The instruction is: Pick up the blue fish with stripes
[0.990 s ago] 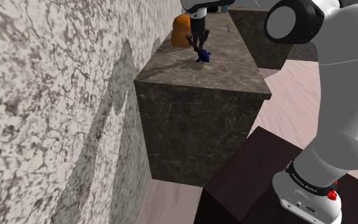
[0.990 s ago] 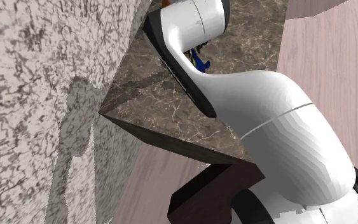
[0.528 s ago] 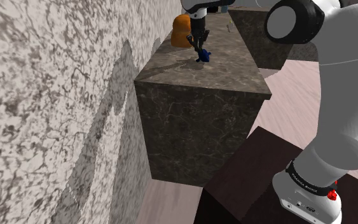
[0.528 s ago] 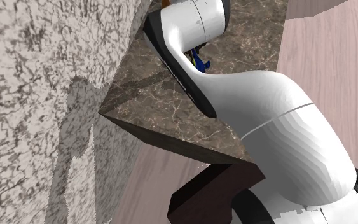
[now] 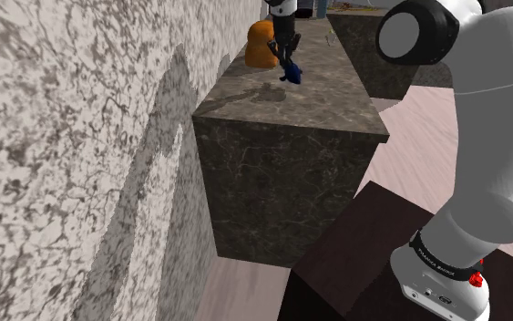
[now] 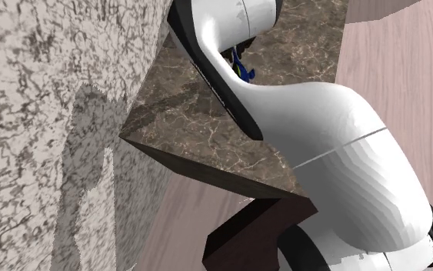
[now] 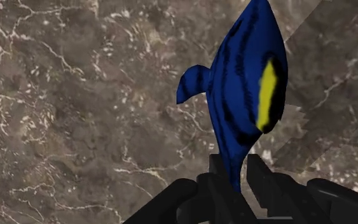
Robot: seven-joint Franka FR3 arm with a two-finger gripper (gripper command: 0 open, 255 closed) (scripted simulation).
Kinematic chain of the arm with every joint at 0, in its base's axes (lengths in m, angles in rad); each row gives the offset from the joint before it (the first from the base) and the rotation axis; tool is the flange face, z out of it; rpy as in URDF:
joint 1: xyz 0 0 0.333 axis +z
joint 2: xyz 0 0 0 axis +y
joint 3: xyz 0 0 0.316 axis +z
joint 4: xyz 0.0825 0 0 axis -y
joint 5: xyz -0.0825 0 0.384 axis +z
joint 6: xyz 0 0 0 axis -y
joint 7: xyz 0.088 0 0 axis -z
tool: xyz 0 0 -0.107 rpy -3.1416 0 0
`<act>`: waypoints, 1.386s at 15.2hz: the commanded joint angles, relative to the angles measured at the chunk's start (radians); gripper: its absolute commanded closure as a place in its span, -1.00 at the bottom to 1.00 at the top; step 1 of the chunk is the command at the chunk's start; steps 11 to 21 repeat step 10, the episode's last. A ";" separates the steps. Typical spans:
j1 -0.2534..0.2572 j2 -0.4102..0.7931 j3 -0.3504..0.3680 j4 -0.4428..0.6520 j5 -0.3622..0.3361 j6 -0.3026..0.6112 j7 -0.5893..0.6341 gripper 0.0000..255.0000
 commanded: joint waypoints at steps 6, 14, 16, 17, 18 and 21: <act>-0.004 0.070 -0.002 0.213 0.006 -0.142 -0.022 1.00; -0.006 0.110 -0.003 0.313 0.008 -0.200 -0.031 1.00; -0.006 0.110 -0.003 0.313 0.008 -0.200 -0.031 1.00; -0.006 0.110 -0.003 0.313 0.008 -0.200 -0.031 1.00; -0.006 0.110 -0.003 0.313 0.008 -0.200 -0.031 1.00; -0.006 0.110 -0.003 0.313 0.008 -0.200 -0.031 1.00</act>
